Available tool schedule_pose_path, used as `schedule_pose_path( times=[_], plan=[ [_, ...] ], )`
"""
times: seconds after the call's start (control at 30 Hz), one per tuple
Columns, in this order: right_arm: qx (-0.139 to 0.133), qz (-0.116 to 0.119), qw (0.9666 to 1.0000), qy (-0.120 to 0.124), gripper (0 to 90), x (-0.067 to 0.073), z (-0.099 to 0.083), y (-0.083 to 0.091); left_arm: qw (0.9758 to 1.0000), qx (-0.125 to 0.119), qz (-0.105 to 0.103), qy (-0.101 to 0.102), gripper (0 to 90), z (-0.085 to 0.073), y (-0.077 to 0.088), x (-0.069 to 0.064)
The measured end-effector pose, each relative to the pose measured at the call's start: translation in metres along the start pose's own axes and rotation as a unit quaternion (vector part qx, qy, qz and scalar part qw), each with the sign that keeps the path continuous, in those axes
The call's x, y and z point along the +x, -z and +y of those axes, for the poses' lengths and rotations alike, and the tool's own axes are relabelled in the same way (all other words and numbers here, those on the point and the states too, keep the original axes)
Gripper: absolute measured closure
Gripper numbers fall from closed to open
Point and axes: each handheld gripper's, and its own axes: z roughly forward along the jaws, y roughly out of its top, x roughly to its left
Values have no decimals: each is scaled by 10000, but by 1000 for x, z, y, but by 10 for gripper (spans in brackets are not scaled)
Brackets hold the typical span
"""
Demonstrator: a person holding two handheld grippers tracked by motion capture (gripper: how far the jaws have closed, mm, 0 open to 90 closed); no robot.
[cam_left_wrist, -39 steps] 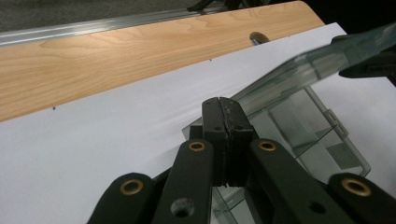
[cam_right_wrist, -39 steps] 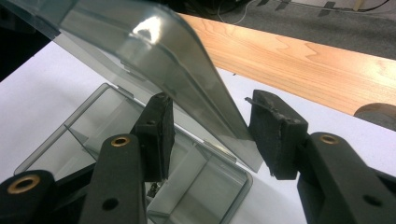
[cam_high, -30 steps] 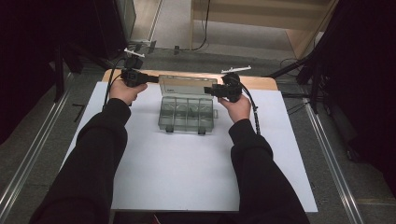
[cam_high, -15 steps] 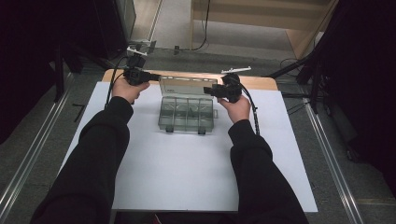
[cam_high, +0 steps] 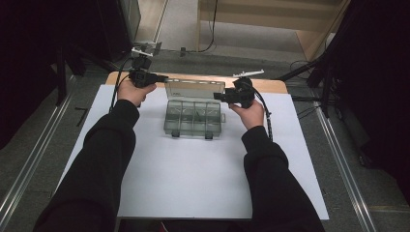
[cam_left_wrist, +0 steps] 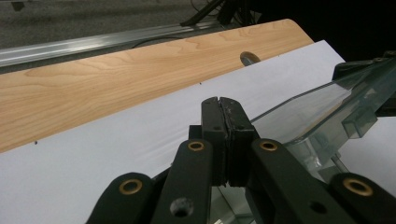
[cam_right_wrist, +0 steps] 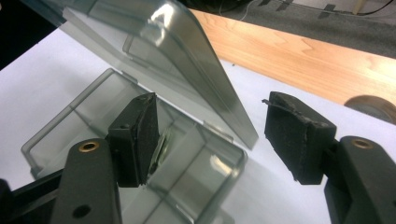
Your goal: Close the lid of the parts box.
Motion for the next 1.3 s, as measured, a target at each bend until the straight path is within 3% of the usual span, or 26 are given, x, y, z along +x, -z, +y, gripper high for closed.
schedule_pose_path(
  times=[0.17,0.27,0.43,0.6,0.83,0.97,1.17,1.3],
  plan=[
    [76,141,9999,-5,565,-1,-8,10,10000,-18,-33,18,893,0,0,-3],
    [155,-25,9999,68,733,0,-11,17,10000,-30,-53,-8,893,0,0,-5],
    [285,197,9991,-263,900,-10,-10,25,9999,-42,-113,-15,892,0,4,-6],
    [411,249,9971,-590,900,-16,-3,28,9998,3,-182,-66,892,-1,5,-12],
    [368,172,9975,-577,900,-13,17,29,9994,53,-335,-104,891,-2,4,-15],
    [547,96,9964,-644,900,-10,28,27,9990,81,-416,-124,891,-3,4,-16],
    [529,122,9970,-551,900,-5,37,29,9985,100,-530,-96,890,-7,7,-17],
    [499,196,9972,-515,900,0,40,32,9984,140,-502,-219,890,-9,11,-20]
  ],
)
